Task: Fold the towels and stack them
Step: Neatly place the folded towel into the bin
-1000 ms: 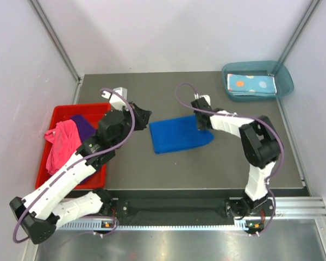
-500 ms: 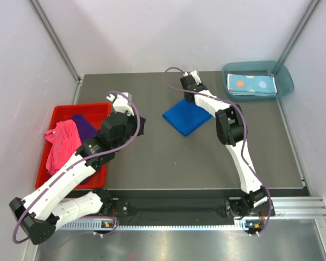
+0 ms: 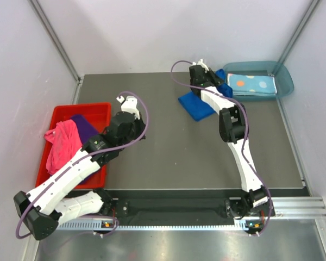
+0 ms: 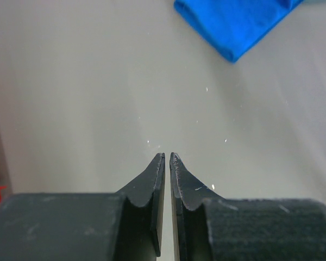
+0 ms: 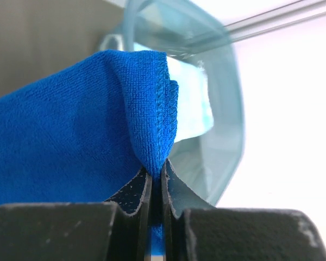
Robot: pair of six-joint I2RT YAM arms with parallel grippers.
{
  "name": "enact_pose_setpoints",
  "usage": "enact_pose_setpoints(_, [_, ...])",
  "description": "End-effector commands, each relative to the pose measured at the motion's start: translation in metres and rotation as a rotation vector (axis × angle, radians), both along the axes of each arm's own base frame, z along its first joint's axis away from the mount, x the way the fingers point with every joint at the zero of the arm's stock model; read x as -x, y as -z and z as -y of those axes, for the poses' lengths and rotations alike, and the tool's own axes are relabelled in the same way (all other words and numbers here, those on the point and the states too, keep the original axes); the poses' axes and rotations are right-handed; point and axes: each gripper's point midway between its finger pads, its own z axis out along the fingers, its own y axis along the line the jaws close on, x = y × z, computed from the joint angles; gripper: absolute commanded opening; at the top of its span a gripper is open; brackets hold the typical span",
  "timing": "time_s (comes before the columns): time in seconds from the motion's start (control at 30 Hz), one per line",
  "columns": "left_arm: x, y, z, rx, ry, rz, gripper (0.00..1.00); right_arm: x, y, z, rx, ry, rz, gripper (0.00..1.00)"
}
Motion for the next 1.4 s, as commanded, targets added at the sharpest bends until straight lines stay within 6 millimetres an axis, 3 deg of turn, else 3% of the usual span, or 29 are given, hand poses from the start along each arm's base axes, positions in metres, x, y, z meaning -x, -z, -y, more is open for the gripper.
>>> enact_pose_setpoints(0.0, [0.001, -0.022, 0.003, 0.015, 0.033, 0.034, 0.13, -0.008, -0.052, 0.012, 0.056, 0.049, 0.113, 0.00])
enact_pose_setpoints(0.27, [0.002, -0.019, -0.009, -0.066, 0.024, 0.027, 0.13, -0.023, -0.073, 0.047, 0.056, 0.078, 0.179, 0.00])
enact_pose_setpoints(0.53, [-0.003, -0.001, -0.025, -0.160, -0.027, 0.017, 0.13, -0.036, -0.089, 0.084, -0.006, 0.053, 0.220, 0.00])
enact_pose_setpoints(0.9, [-0.007, 0.017, -0.023, -0.181, -0.018, -0.021, 0.12, -0.041, -0.081, 0.128, -0.110, 0.018, 0.202, 0.00])
enact_pose_setpoints(1.37, [-0.010, 0.032, -0.024, -0.200, -0.026, -0.053, 0.11, -0.047, -0.085, 0.184, -0.185, 0.013, 0.261, 0.00])
